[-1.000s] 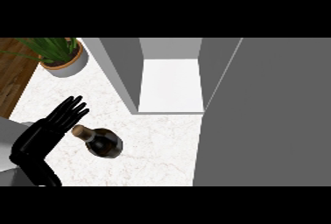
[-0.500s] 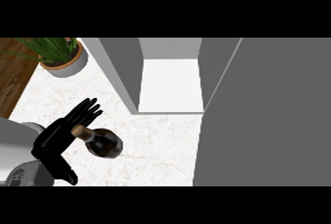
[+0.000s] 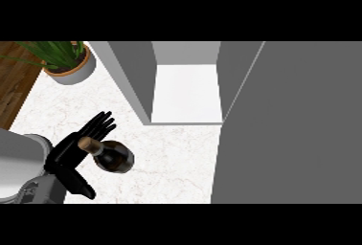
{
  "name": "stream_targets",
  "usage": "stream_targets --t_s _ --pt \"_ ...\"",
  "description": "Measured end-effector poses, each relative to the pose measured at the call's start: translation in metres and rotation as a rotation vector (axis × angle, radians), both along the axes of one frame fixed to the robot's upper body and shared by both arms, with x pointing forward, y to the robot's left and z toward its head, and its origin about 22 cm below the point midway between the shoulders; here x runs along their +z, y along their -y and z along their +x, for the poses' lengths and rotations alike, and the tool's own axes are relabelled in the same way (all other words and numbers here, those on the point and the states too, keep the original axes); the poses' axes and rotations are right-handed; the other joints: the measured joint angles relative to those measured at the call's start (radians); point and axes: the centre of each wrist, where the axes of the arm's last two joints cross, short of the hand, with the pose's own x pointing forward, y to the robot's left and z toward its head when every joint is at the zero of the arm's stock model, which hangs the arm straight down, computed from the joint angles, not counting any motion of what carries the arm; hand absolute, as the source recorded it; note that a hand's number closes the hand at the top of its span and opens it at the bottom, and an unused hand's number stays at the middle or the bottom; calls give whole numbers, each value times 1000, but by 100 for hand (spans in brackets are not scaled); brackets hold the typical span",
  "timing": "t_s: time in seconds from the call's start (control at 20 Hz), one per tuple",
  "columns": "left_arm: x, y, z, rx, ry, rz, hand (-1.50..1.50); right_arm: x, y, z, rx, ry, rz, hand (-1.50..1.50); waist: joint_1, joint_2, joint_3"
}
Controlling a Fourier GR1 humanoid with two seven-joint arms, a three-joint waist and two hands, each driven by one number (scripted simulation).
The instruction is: Pick up the wine, place it into the cabinet and close the cabinet
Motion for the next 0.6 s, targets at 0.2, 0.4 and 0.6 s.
stream_targets --t_s 0.2,0.4,0.6 --pt "-11 3 1 7 -10 18 -150 -1 2 0 -10 6 -1 -150 -2 0 0" --pt "-13 1 5 13 -17 30 -150 2 -2 1 3 1 5 -150 0 0 0" --pt "-21 3 3 21 -34 39 -150 1 -1 0 2 3 0 -150 -1 0 0"
